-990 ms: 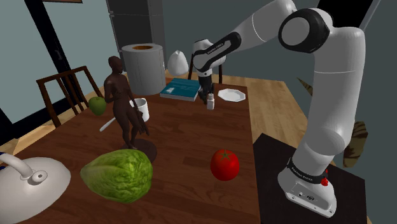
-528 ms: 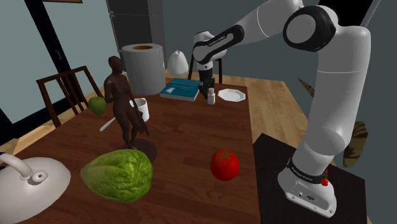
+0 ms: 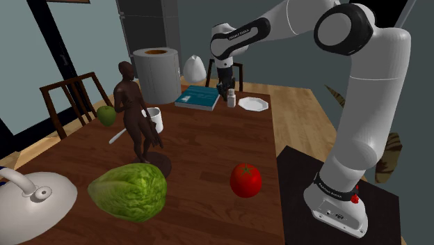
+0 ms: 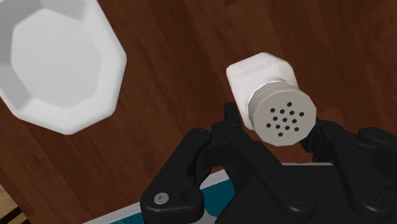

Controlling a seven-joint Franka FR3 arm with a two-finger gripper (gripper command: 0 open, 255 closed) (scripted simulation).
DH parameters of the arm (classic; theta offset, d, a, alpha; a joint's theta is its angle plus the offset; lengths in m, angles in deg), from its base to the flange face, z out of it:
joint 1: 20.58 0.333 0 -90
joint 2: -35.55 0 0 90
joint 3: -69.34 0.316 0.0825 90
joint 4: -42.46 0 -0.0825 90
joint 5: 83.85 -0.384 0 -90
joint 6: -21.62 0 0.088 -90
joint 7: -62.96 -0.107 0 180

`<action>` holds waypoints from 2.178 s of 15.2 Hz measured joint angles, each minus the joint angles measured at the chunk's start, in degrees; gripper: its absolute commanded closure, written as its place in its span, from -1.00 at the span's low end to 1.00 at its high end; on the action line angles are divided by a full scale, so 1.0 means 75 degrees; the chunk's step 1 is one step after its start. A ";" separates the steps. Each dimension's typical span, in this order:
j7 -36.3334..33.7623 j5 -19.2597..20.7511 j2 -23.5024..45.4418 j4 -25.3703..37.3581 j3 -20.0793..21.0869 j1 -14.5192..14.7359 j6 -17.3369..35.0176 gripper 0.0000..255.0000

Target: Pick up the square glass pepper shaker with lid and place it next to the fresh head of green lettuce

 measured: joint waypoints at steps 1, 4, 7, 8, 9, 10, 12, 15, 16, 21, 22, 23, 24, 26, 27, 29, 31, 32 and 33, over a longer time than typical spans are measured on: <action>0.0011 0.0000 -0.0021 0.0085 -0.0002 -0.0002 -0.0107 1.00; 0.0032 -0.0001 -0.0092 0.0304 -0.0004 -0.0003 -0.0396 1.00; 0.0047 -0.0003 -0.0148 0.0510 -0.0004 -0.0001 -0.0658 1.00; 0.0049 -0.0003 -0.0189 0.0571 -0.0002 0.0002 -0.0759 1.00; 0.0053 -0.0003 -0.0187 0.0669 -0.0001 0.0004 -0.0854 1.00; 0.0063 -0.0003 -0.0216 0.0734 -0.0003 0.0002 -0.0950 1.00; 0.0074 -0.0005 -0.0232 0.0921 -0.0003 0.0004 -0.1152 1.00; 0.0090 -0.0007 -0.0227 0.1242 -0.0001 0.0007 -0.1468 1.00; 0.0105 -0.0006 -0.0249 0.1312 -0.0005 0.0002 -0.1560 1.00; 0.0124 -0.0007 -0.0241 0.1826 -0.0001 0.0012 -0.2064 1.00; 0.0147 -0.0006 -0.0234 0.1951 -0.0007 0.0002 -0.2182 1.00; 0.0150 -0.0007 -0.0223 0.2060 -0.0007 0.0004 -0.2280 1.00; 0.0148 -0.0008 -0.0227 0.2161 -0.0003 0.0010 -0.2385 1.00; 0.0148 -0.0009 -0.0199 0.2390 0.0002 0.0018 -0.2587 1.00; 0.0082 -0.0012 -0.0269 0.2352 0.0028 0.0060 -0.2624 1.00; -0.0161 -0.0031 -0.0495 0.2090 0.0129 0.0205 -0.2606 1.00; -0.0484 -0.0060 -0.0904 0.1536 0.0266 0.0389 -0.2478 1.00; -0.0627 -0.0076 -0.0992 0.1456 0.0331 0.0469 -0.2496 1.00; -0.0778 -0.0097 -0.1137 0.1255 0.0398 0.0550 -0.2446 1.00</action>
